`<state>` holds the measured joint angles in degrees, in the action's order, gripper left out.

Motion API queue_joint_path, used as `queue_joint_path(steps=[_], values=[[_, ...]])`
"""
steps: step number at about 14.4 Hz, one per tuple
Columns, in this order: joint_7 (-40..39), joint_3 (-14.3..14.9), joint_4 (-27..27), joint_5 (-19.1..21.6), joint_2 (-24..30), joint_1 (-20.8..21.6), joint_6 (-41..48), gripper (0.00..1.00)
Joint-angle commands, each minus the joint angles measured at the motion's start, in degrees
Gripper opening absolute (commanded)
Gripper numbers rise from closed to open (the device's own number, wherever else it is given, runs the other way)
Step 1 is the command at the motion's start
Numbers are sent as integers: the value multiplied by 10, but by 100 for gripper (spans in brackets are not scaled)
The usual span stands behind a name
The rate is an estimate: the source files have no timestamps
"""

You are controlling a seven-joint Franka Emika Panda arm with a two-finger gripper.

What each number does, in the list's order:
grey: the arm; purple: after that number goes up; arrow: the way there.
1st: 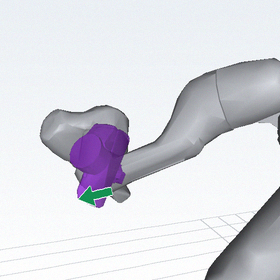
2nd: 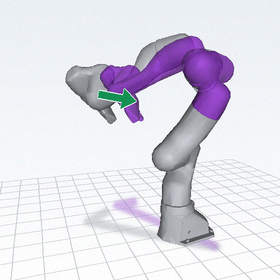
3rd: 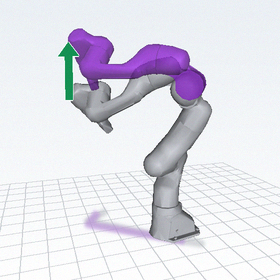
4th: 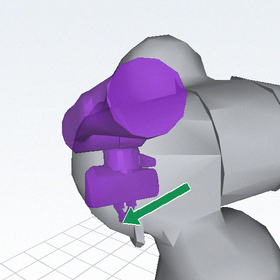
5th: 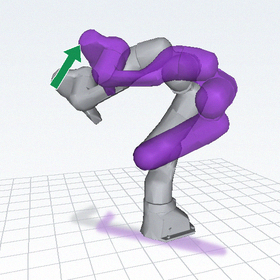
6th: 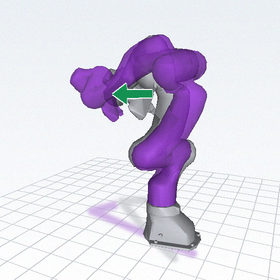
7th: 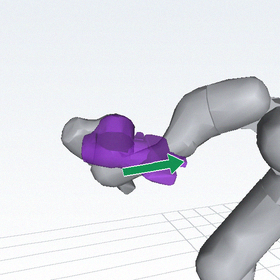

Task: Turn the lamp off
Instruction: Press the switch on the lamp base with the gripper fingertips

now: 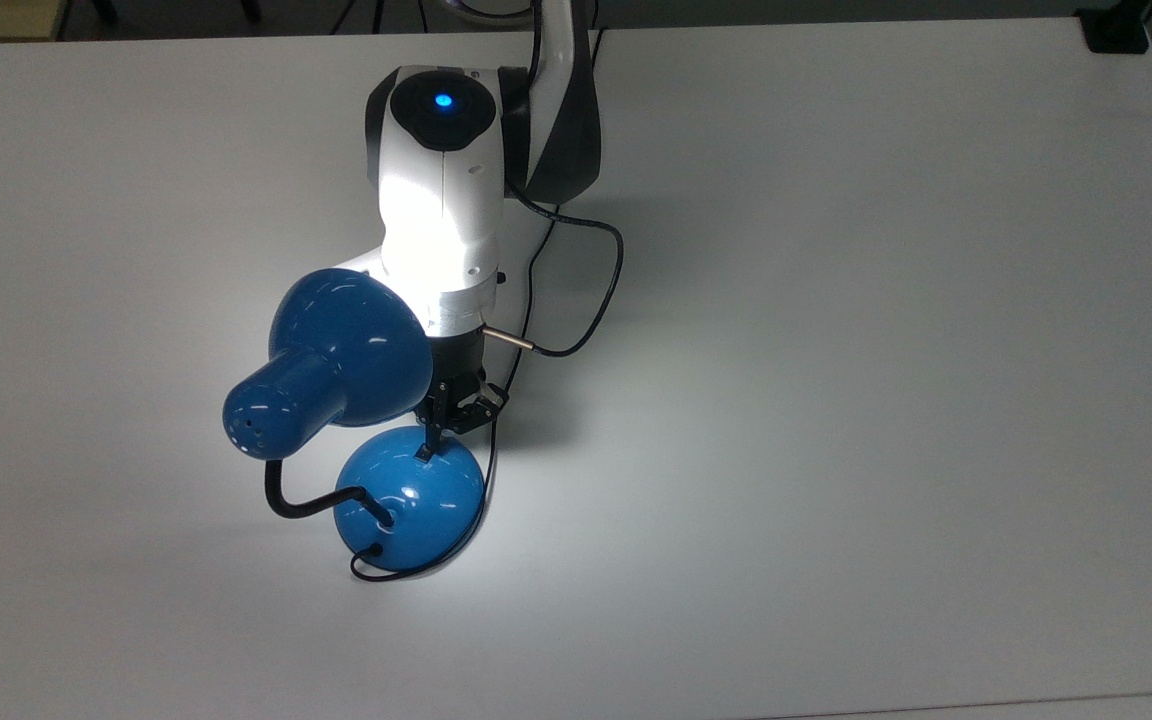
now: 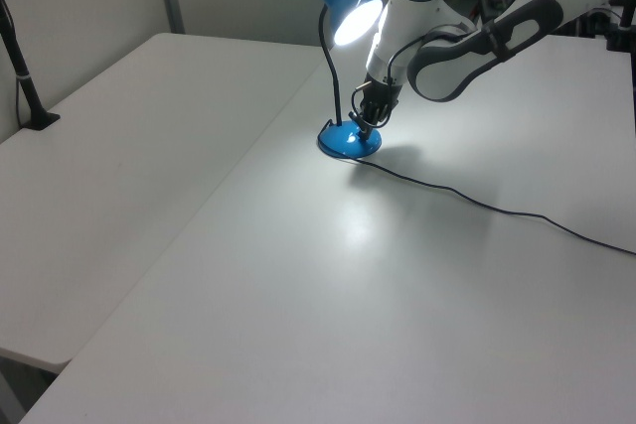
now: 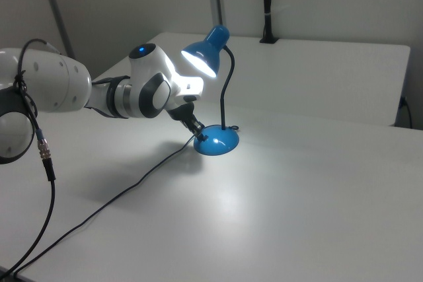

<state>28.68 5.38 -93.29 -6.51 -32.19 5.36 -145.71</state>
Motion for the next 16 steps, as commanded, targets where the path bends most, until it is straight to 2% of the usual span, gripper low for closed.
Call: queue_joint_path(steps=[1,16], values=[[-5,7,11,-8,-4,3,-12,0],[-5,6,4,-11,-20,6,-12,0]])
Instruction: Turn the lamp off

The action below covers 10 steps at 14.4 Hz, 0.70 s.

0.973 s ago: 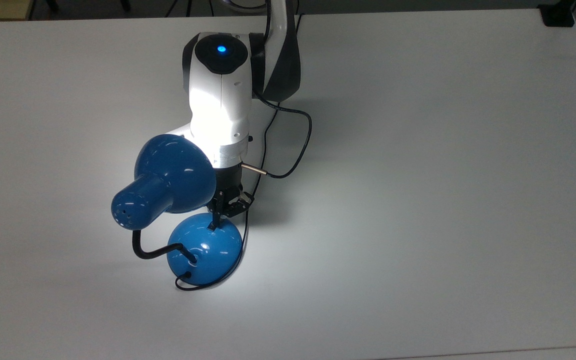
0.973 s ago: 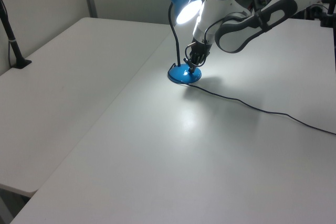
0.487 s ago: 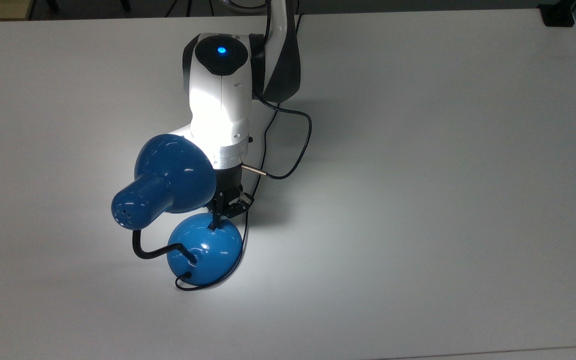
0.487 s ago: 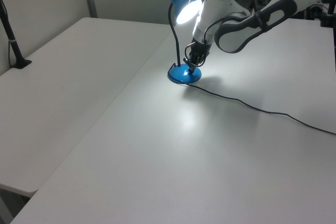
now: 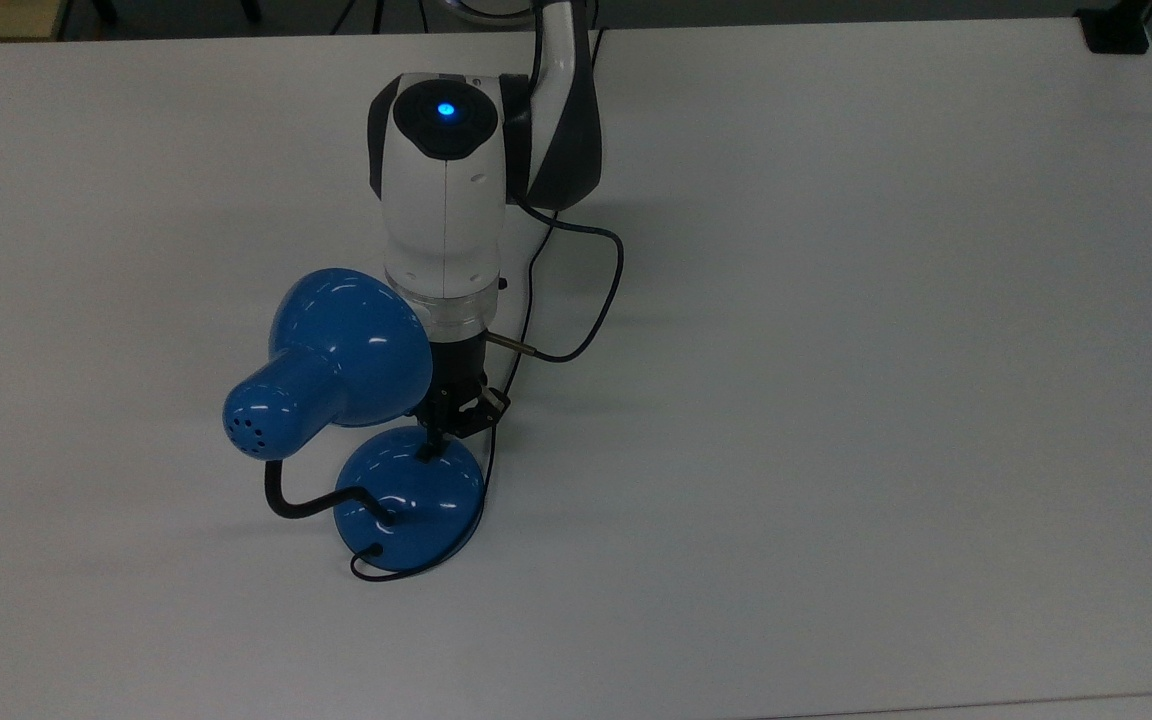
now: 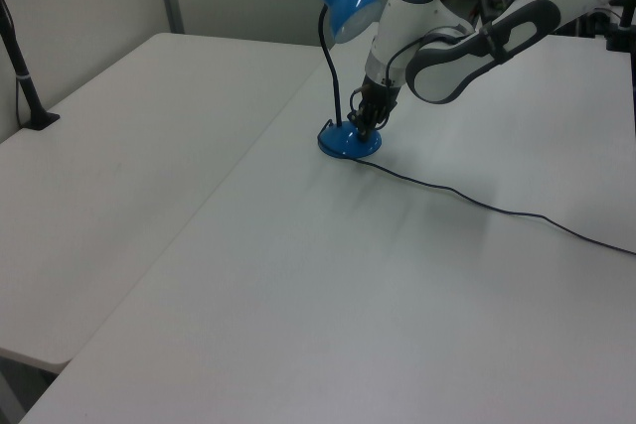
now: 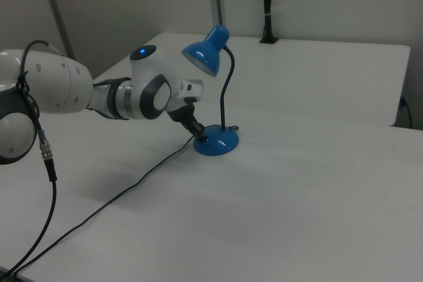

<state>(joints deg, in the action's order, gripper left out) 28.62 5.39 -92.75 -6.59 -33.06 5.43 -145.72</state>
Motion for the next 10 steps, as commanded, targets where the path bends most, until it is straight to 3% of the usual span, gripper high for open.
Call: queue_joint_path(steps=[1,5,8,10], values=[[-4,7,-14,-11,-11,5,-12,0],[-9,7,-39,-18,12,7,-6,0],[-30,6,-94,-18,76,7,0,0],[-35,3,-109,-17,126,4,66,0]])
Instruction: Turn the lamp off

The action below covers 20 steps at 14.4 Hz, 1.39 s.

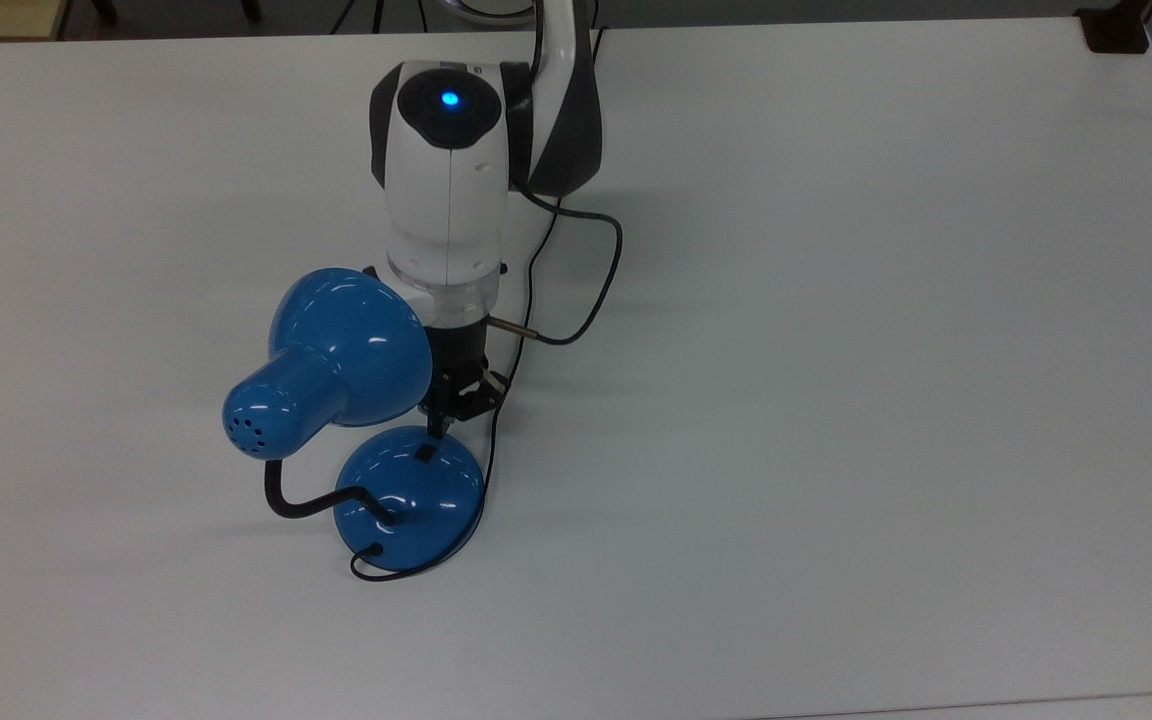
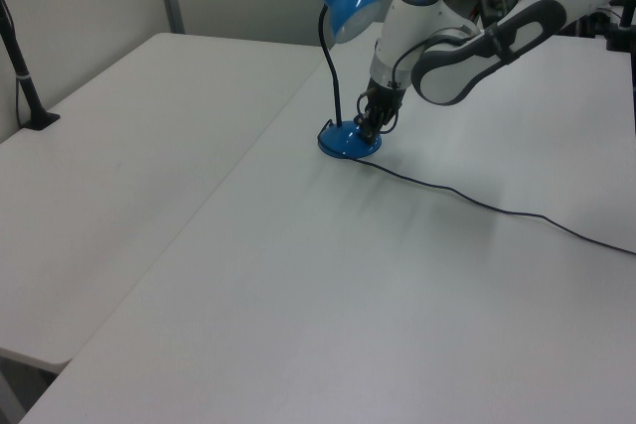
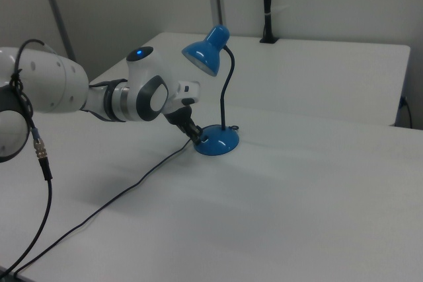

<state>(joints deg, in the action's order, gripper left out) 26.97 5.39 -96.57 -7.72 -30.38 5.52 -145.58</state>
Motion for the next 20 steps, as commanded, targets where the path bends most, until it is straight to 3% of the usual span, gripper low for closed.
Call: queue_joint_path(steps=[1,2,3,4,5,6,8,11,13,20], values=[[-24,1,-70,-5,120,2,112,0],[-30,0,-70,-3,142,0,155,0],[-45,-2,-72,1,175,-4,206,21],[-63,-6,-78,3,207,-7,249,63],[-72,-7,-80,4,228,-7,277,89],[-75,-9,-79,4,254,-6,317,100],[-103,-16,-81,10,295,-5,381,100],[-212,-25,-78,60,335,-23,447,100],[-253,-25,-68,72,343,-34,473,100],[-254,-17,-13,72,321,-52,513,100]])
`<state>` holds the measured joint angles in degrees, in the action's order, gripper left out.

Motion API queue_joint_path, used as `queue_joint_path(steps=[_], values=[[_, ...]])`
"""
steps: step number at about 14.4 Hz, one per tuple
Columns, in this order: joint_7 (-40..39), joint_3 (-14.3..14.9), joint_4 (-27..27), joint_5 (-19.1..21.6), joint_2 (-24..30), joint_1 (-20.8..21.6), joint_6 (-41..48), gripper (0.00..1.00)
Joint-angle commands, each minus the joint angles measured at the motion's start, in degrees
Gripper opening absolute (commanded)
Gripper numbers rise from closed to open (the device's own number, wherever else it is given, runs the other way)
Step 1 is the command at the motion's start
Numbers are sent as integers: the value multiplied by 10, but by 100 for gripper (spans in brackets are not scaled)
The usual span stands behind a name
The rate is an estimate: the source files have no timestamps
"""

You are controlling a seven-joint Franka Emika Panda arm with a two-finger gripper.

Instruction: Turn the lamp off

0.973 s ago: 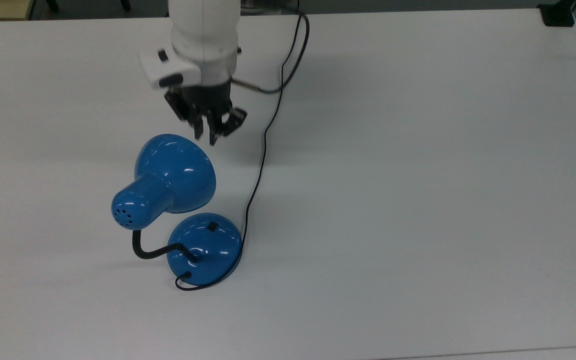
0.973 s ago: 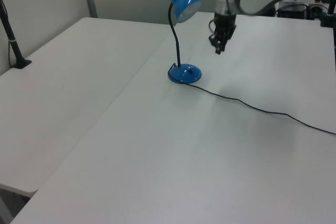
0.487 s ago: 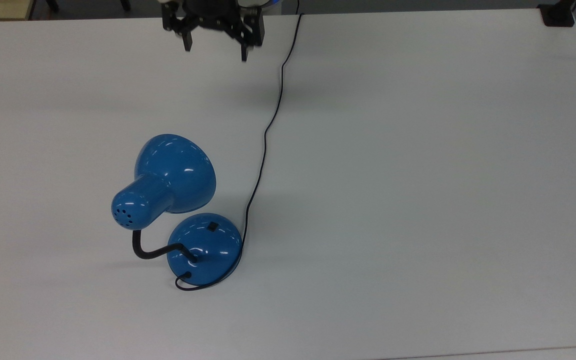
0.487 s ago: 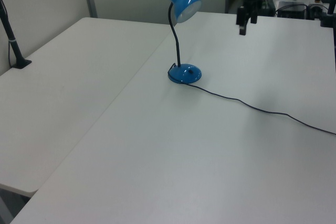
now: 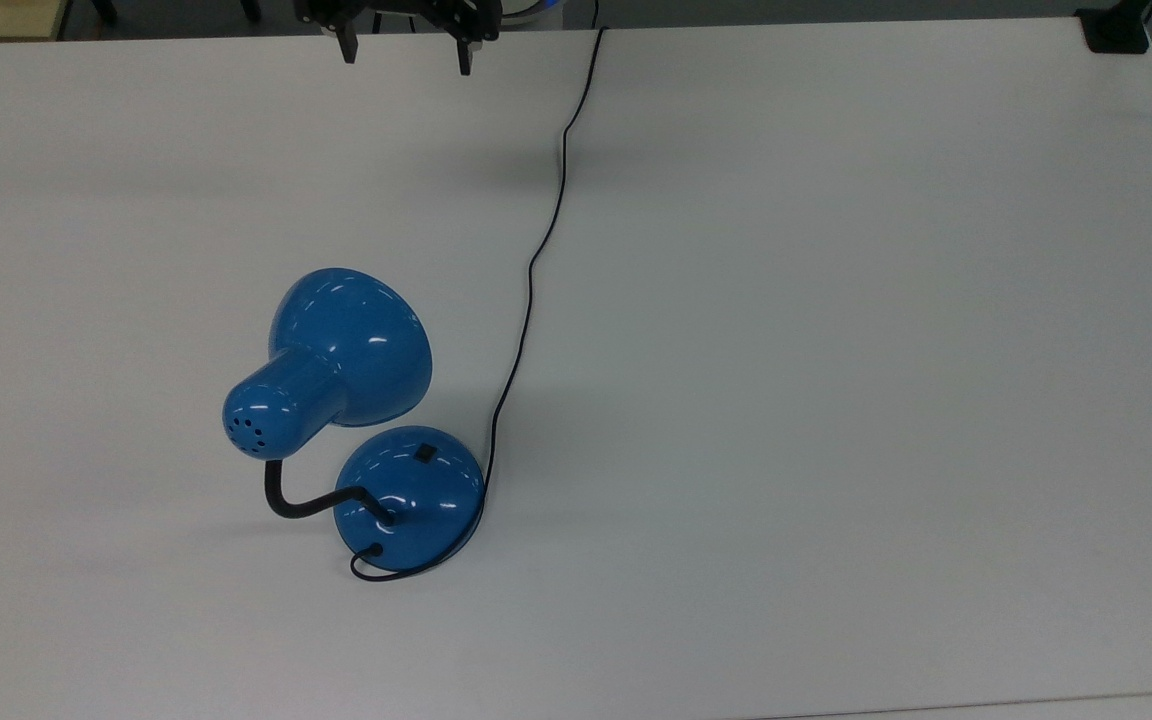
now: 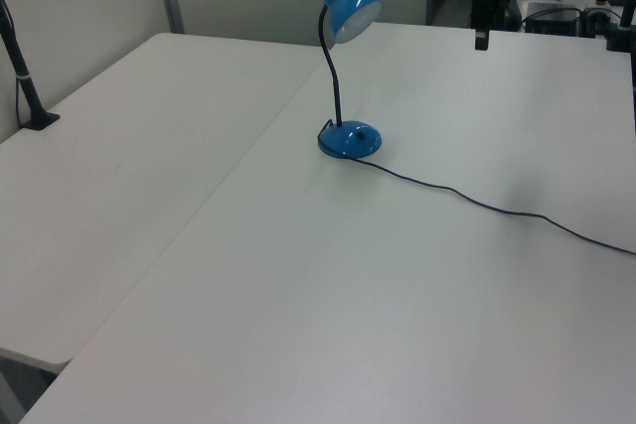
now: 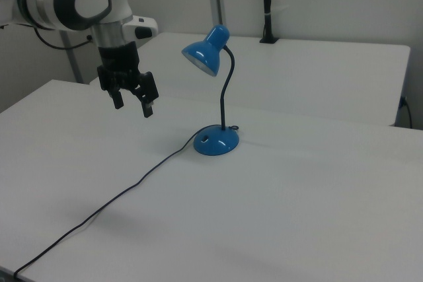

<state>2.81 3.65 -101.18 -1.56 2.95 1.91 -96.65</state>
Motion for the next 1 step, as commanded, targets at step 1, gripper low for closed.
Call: queue_joint_path(steps=[1], values=[[-13,0,34,11,-11,-23,23,100]])
